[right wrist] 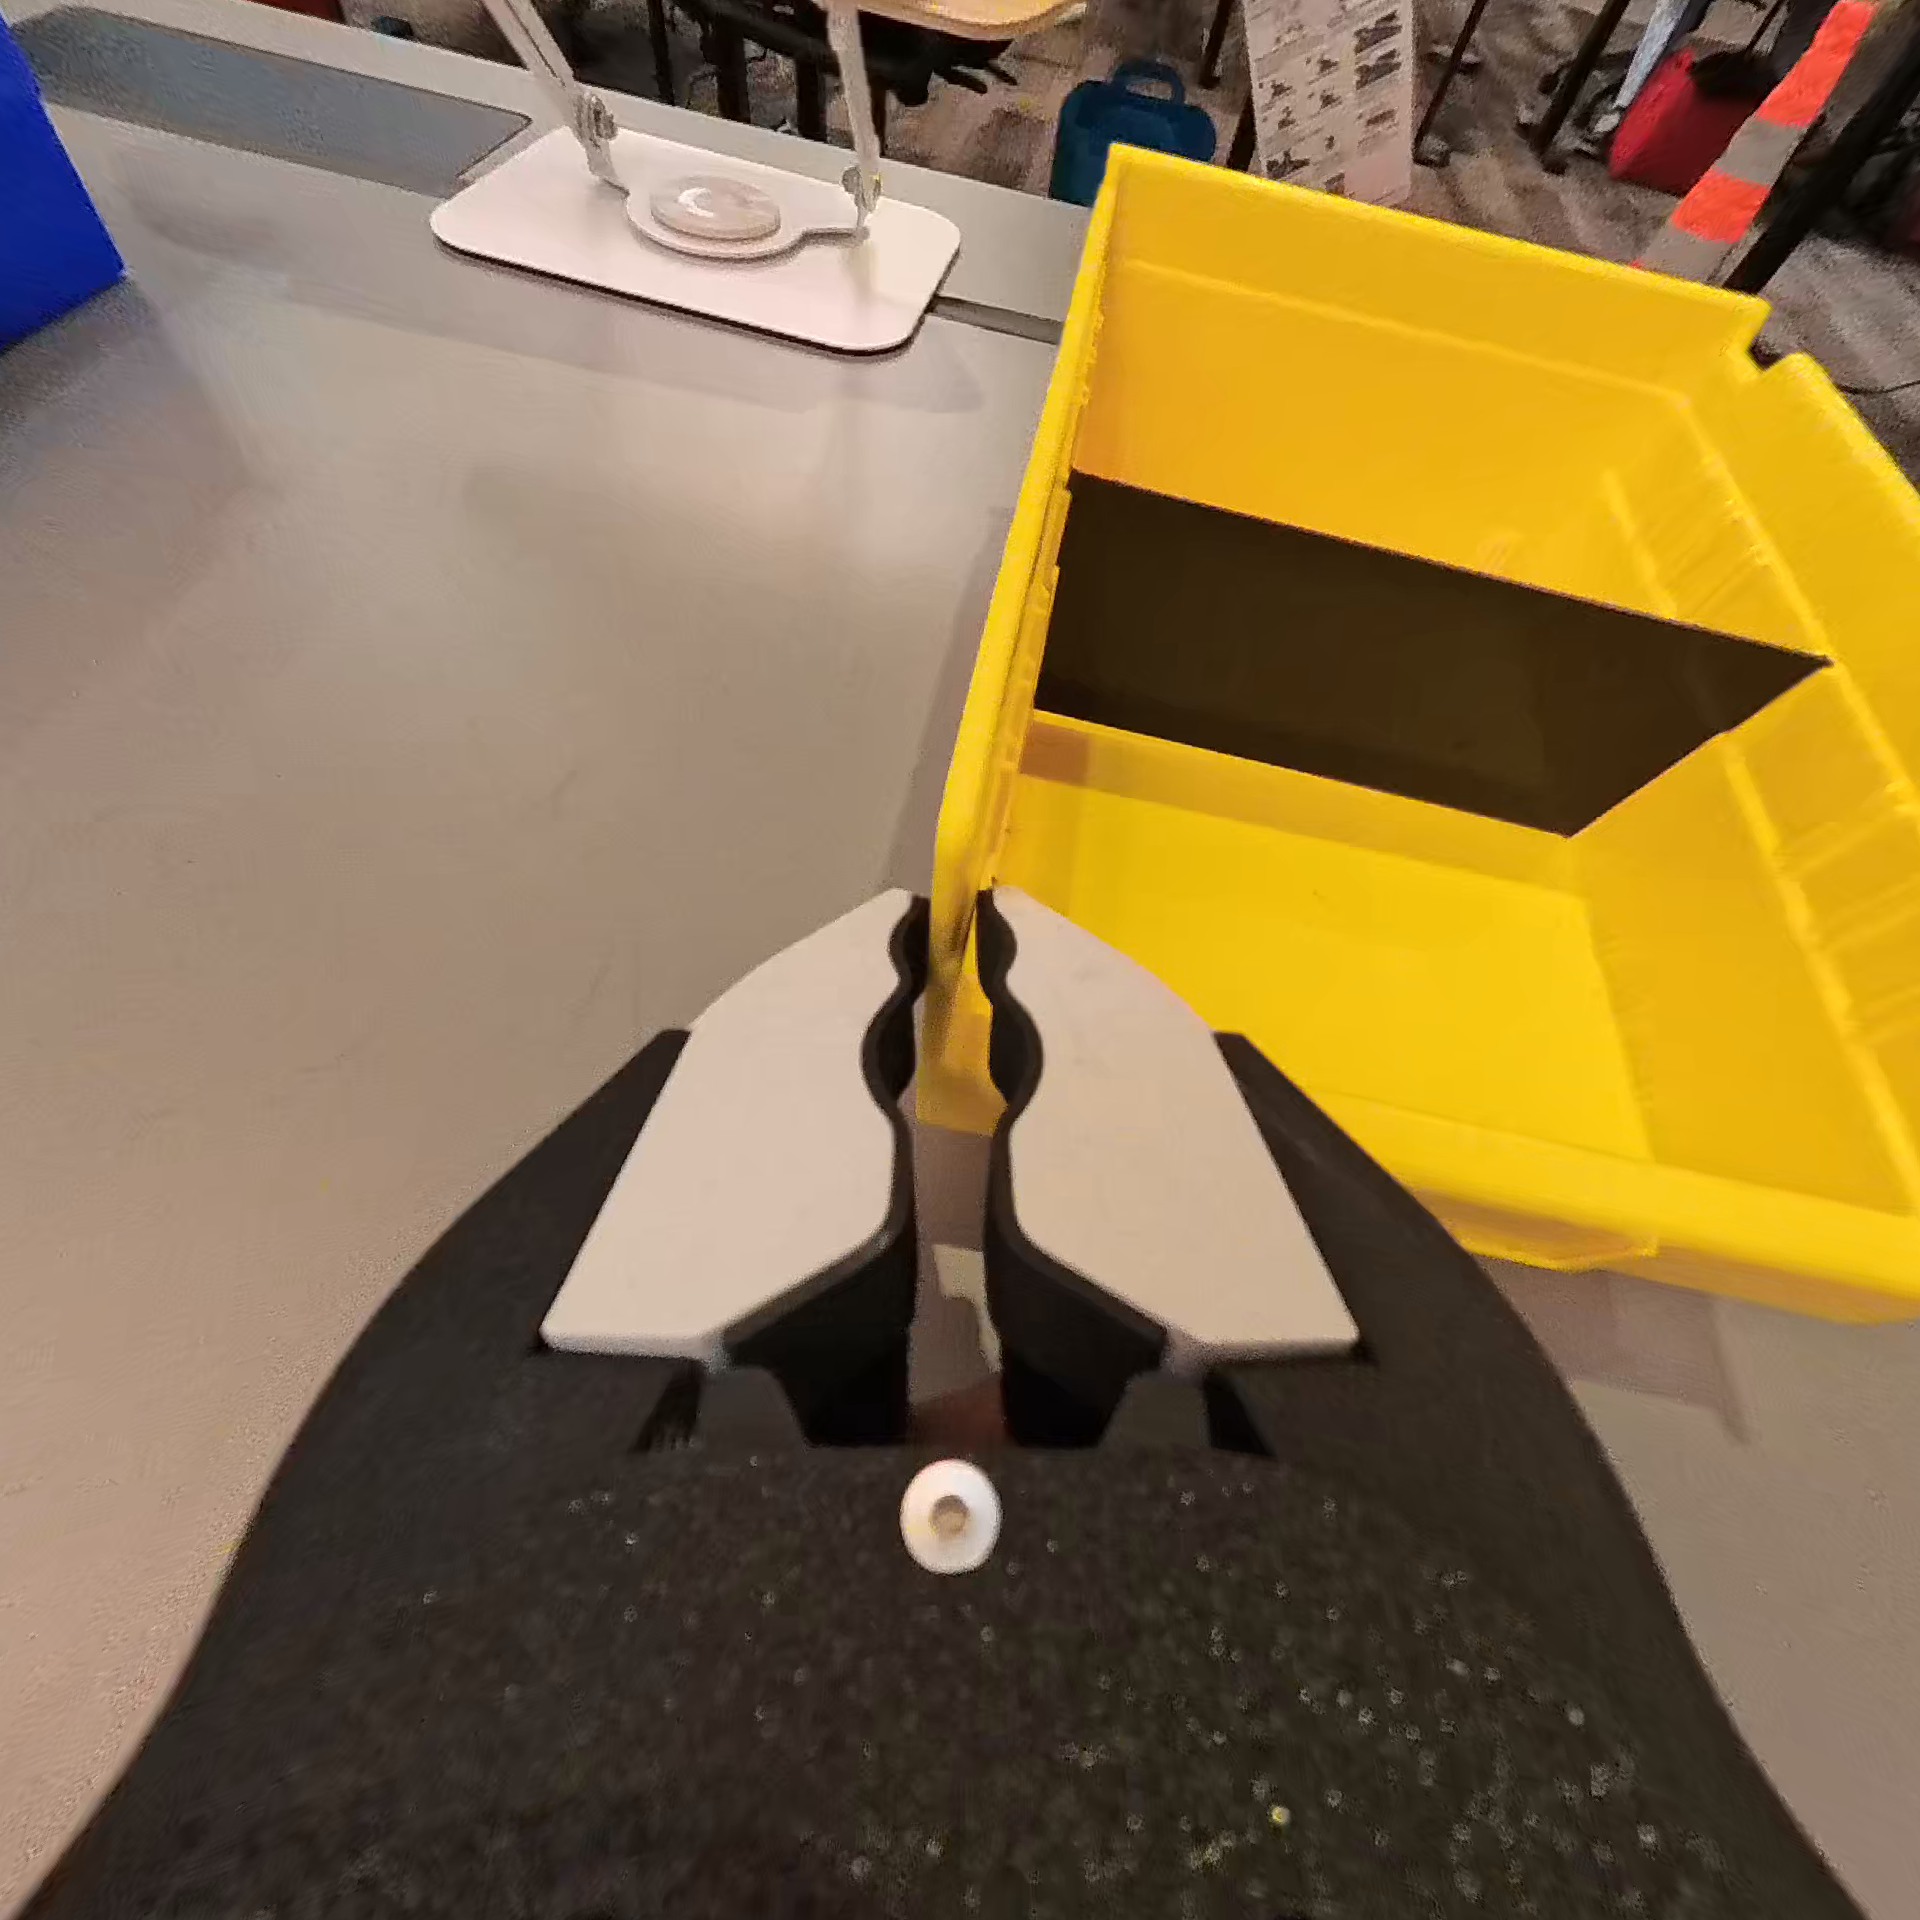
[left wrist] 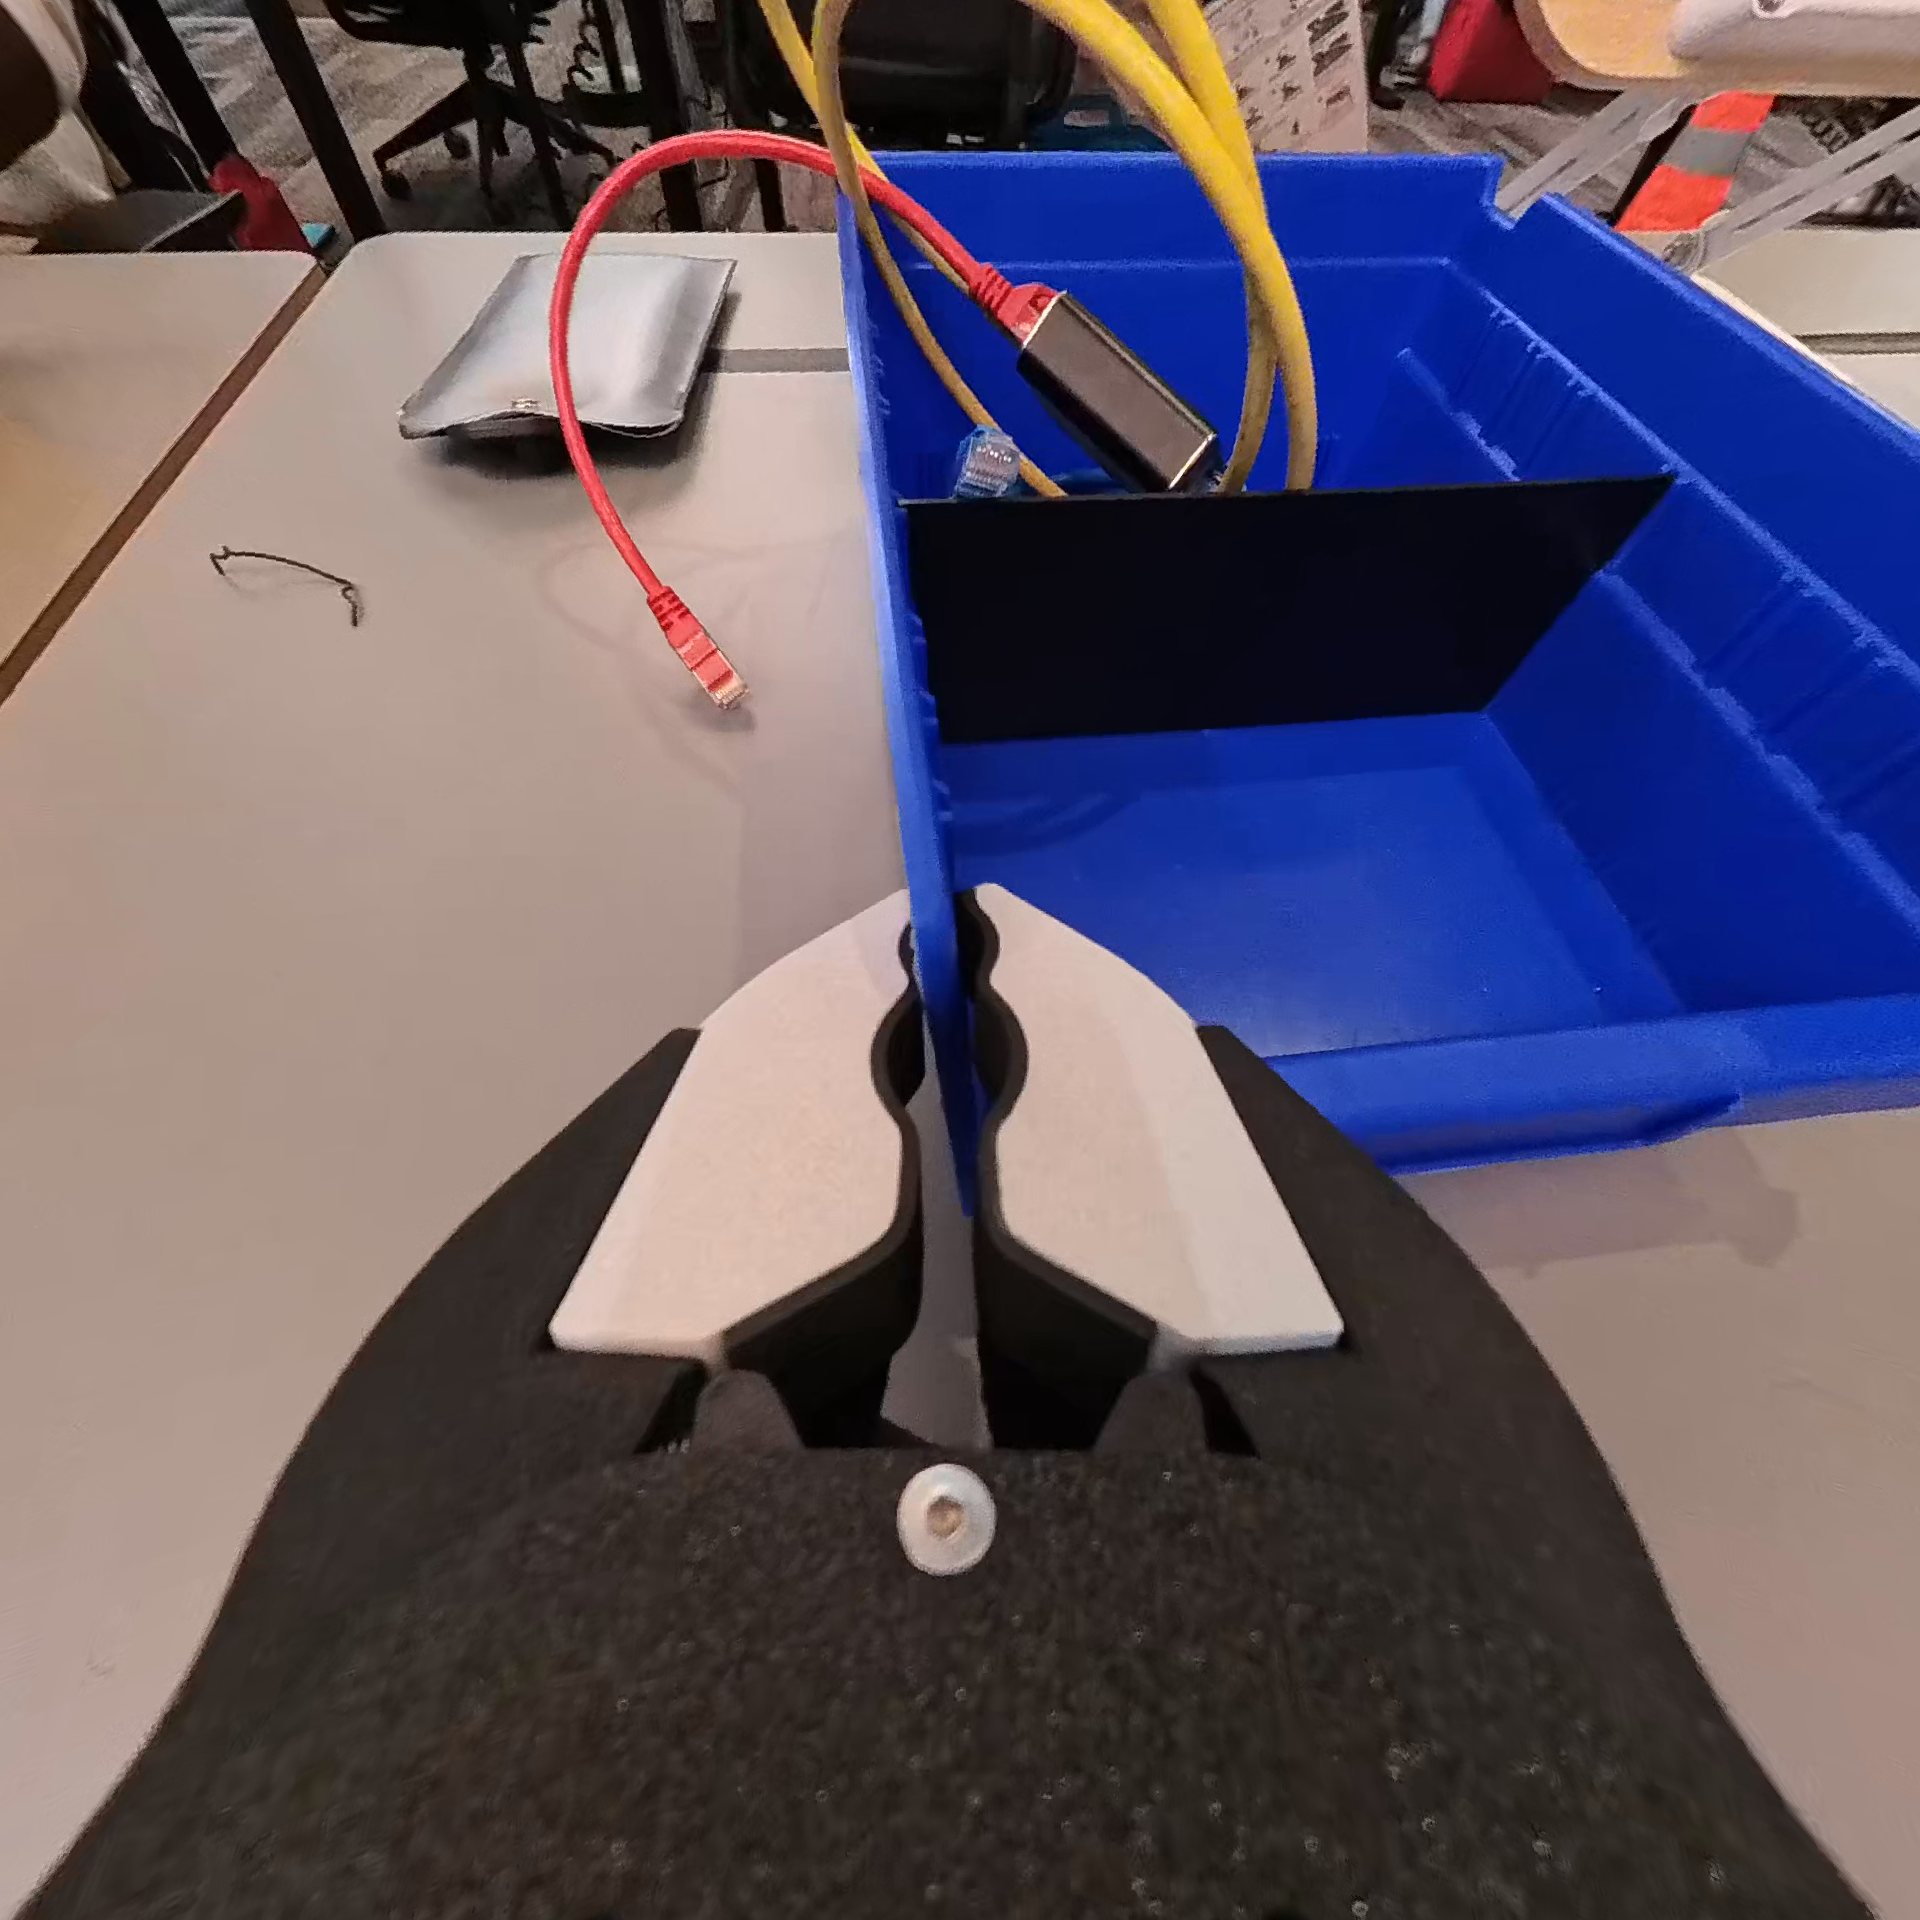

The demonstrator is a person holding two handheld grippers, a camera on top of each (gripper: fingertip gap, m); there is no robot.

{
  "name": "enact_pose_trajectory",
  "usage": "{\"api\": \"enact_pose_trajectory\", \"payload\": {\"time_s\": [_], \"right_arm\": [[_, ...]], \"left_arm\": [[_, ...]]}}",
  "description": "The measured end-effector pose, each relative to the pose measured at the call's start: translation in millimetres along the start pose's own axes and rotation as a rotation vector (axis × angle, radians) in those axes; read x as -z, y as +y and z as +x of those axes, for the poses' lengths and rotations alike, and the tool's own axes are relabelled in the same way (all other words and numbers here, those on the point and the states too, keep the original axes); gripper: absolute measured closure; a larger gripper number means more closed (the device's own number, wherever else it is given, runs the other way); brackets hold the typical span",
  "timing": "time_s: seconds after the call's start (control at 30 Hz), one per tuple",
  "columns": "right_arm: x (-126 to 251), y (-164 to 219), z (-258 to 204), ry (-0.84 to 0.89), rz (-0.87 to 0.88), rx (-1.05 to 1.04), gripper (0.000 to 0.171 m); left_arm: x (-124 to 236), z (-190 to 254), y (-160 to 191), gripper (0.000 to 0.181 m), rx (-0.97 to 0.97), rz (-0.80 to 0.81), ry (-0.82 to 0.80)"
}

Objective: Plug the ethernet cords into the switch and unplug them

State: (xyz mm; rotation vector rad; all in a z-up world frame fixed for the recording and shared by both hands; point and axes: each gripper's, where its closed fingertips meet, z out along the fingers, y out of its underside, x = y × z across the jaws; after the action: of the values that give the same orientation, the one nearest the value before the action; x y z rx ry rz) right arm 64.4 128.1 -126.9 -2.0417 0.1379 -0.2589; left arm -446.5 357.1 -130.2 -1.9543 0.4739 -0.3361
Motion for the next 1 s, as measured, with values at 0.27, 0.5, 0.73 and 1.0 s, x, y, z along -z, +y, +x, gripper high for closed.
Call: {"api": "enact_pose_trajectory", "payload": {"time_s": [0.27, 0.5, 0.73, 1.0], "right_arm": [[0.9, 0.4, -2.0, -0.036, 0.029, 0.023, 0.163], [10.7, -3.5, 5.5, -0.016, 0.054, 0.008, 0.152], [68.5, -54.2, -46.0, -0.176, 0.297, 0.108, 0.150], [38.2, 10.8, -163.8, -0.678, 0.027, 0.217, 0.137]], "left_arm": [[6.3, 0.5, 4.6, 0.178, -0.036, -0.016, 0.015], [10.3, -1.1, 6.2, 0.177, -0.024, -0.019, 0.034], [75.3, 2.6, -38.9, 0.149, -0.002, 0.107, -0.120], [83.1, 153.7, 53.8, 0.139, 0.248, -0.167, 0.240]]}}
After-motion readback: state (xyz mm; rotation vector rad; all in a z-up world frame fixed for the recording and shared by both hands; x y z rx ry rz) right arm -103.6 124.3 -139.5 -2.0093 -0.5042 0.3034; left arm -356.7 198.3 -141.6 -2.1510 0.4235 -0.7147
